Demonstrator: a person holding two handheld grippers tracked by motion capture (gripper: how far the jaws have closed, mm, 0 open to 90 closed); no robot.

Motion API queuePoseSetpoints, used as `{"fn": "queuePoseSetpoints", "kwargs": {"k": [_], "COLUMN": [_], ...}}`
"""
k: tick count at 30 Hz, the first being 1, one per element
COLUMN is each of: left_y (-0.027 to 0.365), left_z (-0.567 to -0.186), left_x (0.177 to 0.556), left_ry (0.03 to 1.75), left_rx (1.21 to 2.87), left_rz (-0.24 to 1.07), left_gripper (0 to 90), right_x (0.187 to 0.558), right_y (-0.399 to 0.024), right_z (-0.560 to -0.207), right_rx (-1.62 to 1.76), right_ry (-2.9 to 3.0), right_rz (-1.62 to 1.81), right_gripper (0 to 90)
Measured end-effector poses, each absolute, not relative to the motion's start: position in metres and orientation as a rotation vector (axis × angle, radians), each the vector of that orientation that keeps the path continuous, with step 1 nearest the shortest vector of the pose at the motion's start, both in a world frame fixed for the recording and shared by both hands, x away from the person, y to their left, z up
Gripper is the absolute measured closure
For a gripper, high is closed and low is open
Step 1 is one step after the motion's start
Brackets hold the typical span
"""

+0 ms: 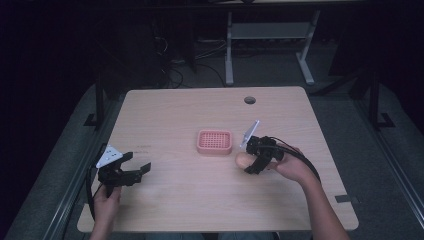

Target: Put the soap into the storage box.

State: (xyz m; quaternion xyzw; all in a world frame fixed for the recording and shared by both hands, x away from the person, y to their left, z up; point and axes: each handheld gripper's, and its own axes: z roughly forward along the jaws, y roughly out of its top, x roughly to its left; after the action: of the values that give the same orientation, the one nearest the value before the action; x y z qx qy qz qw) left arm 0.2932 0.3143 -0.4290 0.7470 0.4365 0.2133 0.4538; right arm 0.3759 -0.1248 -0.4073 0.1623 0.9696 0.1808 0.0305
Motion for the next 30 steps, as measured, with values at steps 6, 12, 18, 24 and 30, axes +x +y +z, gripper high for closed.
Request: {"fn": "queuePoseSetpoints", "kwargs": {"k": [6, 12, 18, 24, 30], "left_y": [0.315, 0.315, 0.315, 0.316, 0.316], "left_z": [-0.429, -0.429, -0.429, -0.428, -0.428], "left_x": [0.293, 0.293, 0.293, 0.293, 0.293], "left_ry": [1.077, 1.079, 1.079, 1.077, 1.078], "left_rx": [1.844, 1.842, 1.842, 1.842, 1.835], "left_rz": [0.527, 0.528, 0.529, 0.528, 0.53], "left_gripper": [14.2, 14.3, 14.2, 14.3, 14.2], "right_x": [0.38, 0.385, 0.387, 0.391, 0.394], "right_y": [-0.12, -0.115, -0.108, -0.102, -0.097], "right_z": [-0.405, -0.401, -0.398, -0.394, -0.395], "right_rx": [0.489, 0.477, 0.457, 0.438, 0.432], "right_ry": [2.991, 2.984, 2.987, 2.986, 2.997], "right_rz": [0.539, 0.566, 0.54, 0.559, 0.533], "right_gripper": [31.9, 31.8, 31.8, 31.9, 31.9]}}
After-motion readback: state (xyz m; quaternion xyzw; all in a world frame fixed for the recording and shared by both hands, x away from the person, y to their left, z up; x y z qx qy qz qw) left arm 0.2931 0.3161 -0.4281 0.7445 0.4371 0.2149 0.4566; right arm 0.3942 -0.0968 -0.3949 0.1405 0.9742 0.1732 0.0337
